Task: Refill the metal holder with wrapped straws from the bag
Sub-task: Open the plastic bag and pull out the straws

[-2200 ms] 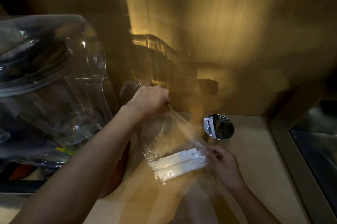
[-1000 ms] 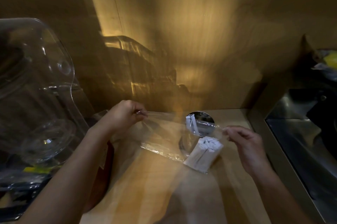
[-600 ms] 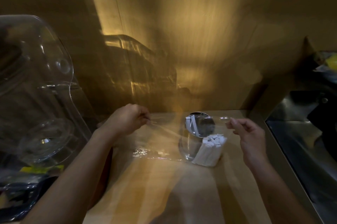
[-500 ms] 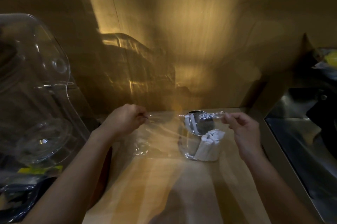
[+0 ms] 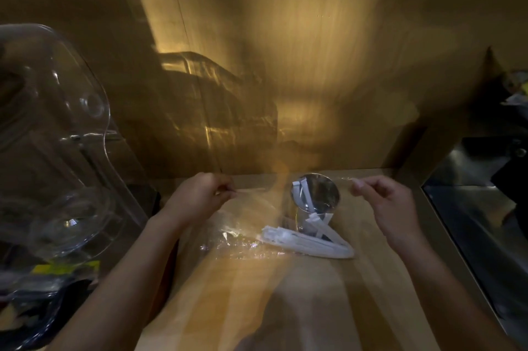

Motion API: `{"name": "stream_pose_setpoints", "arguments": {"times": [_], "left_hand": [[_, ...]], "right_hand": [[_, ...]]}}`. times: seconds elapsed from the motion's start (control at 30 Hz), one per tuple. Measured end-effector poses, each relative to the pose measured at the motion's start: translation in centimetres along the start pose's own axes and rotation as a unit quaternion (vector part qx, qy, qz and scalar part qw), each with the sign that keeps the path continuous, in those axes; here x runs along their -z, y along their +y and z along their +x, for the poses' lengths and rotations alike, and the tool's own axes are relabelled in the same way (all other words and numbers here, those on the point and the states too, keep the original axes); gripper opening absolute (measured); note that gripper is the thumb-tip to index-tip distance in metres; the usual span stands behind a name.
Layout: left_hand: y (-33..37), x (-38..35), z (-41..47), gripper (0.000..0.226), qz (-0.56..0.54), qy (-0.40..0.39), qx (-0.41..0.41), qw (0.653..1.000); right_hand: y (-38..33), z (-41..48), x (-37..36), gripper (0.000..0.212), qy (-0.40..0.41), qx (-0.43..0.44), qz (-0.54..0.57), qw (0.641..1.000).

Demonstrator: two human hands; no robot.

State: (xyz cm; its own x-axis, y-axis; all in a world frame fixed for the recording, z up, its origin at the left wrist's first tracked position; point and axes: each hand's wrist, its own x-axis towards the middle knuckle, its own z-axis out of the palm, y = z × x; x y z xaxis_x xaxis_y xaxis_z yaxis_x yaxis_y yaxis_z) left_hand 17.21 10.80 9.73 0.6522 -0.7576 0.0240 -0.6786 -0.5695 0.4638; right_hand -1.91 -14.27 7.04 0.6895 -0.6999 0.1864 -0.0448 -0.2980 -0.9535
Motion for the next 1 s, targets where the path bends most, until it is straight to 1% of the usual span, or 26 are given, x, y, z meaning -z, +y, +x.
{"name": "stream_pose_setpoints", "arguments": {"times": [0.03, 0.07, 0.13, 0.17, 0.2, 0.27, 0.3, 0.37, 0.43, 0.47, 0.53, 0.57, 0.67, 0.7, 0.73, 0.77, 0.83, 0.87, 0.93, 0.97, 1.0], "left_hand": [[0.1, -0.1, 0.0, 0.006, 0.011, -0.002, 0.001, 1.000], [0.3, -0.2, 0.0, 0.005, 0.017, -0.005, 0.003, 1.000], [0.5, -0.6, 0.1, 0.004, 0.015, 0.016, 0.013, 1.000], [0.5, -0.7, 0.1, 0.004, 0.011, 0.033, 0.021, 0.999], [0.6, -0.9, 0.1, 0.004, 0.012, 0.034, 0.026, 0.999], [0.5, -1.2, 0.0, 0.008, 0.028, -0.002, 0.033, 0.999], [0.4, -1.3, 0.0, 0.009, 0.036, -0.001, 0.040, 0.999], [0.2, -1.4, -0.2, 0.008, 0.036, 0.032, 0.052, 0.997], [0.3, -1.6, -0.3, 0.008, 0.048, 0.008, 0.038, 0.998], [0.3, -1.8, -0.4, 0.008, 0.054, 0.005, 0.030, 0.998], [0.1, -2.1, -0.4, 0.002, 0.044, 0.029, 0.035, 0.998], [0.2, -2.2, -0.3, 0.007, 0.027, 0.026, 0.047, 0.998], [0.6, -2.7, -0.2, 0.043, 0.002, -0.039, 0.067, 0.997], [0.9, -2.9, -0.1, 0.051, 0.001, -0.049, 0.066, 0.997], [1.2, -3.1, 0.0, 0.054, -0.002, -0.057, 0.060, 0.997], [1.5, -3.4, 0.2, 0.050, -0.006, -0.062, 0.049, 0.997], [2.2, -3.9, 0.4, 0.027, -0.005, -0.054, 0.017, 0.998], [2.6, -3.8, 0.6, 0.018, -0.005, -0.037, 0.008, 0.999], [3.3, -3.7, 0.8, 0.014, -0.001, 0.029, -0.008, 1.000], [3.6, -3.6, 0.9, 0.014, 0.004, 0.056, -0.016, 0.998], [3.9, -3.6, 1.1, 0.015, 0.011, 0.065, -0.023, 0.998]], "right_hand": [[0.0, -0.1, 0.0, 0.011, -0.024, 0.002, -0.020, 1.000], [-0.1, -0.1, -0.1, 0.011, -0.029, 0.007, -0.031, 0.999], [-0.1, 0.3, 0.0, 0.012, 0.003, 0.020, -0.014, 1.000], [-0.3, 0.5, 0.1, 0.013, 0.007, 0.021, -0.002, 1.000], [-0.4, 0.6, 0.0, 0.014, -0.011, 0.020, -0.004, 1.000], [-0.3, 0.6, -0.1, 0.015, -0.039, 0.026, -0.027, 0.999], [-0.2, 0.6, -0.1, 0.016, -0.027, 0.031, -0.023, 0.999], [-0.2, 0.7, 0.0, 0.018, -0.011, 0.034, -0.005, 0.999], [-0.1, 0.7, -0.1, 0.017, -0.053, 0.026, -0.035, 0.998], [0.0, 0.6, -0.3, 0.016, -0.061, 0.023, -0.048, 0.997], [0.1, 0.6, -0.3, 0.015, -0.023, 0.019, -0.024, 0.999], [0.1, 0.6, -0.3, 0.015, -0.012, 0.019, -0.007, 1.000], [0.2, 0.2, -0.5, 0.014, -0.055, 0.012, 0.001, 0.998], [0.2, 0.1, -0.6, 0.014, -0.062, 0.012, -0.001, 0.998], [0.2, 0.0, -0.7, 0.013, -0.059, 0.012, 0.003, 0.998], [0.2, 0.0, -0.7, 0.012, -0.049, 0.012, 0.015, 0.999], [0.4, 0.1, -0.4, 0.013, -0.012, 0.007, 0.042, 0.999], [0.6, 0.1, -0.2, 0.014, 0.009, 0.004, 0.047, 0.999], [1.0, -0.1, 0.2, 0.011, 0.038, -0.004, 0.045, 0.998], [1.3, -0.1, 0.4, 0.007, 0.038, -0.019, 0.043, 0.998], [1.7, -0.2, 0.6, 0.004, 0.027, -0.045, 0.037, 0.998]]}}
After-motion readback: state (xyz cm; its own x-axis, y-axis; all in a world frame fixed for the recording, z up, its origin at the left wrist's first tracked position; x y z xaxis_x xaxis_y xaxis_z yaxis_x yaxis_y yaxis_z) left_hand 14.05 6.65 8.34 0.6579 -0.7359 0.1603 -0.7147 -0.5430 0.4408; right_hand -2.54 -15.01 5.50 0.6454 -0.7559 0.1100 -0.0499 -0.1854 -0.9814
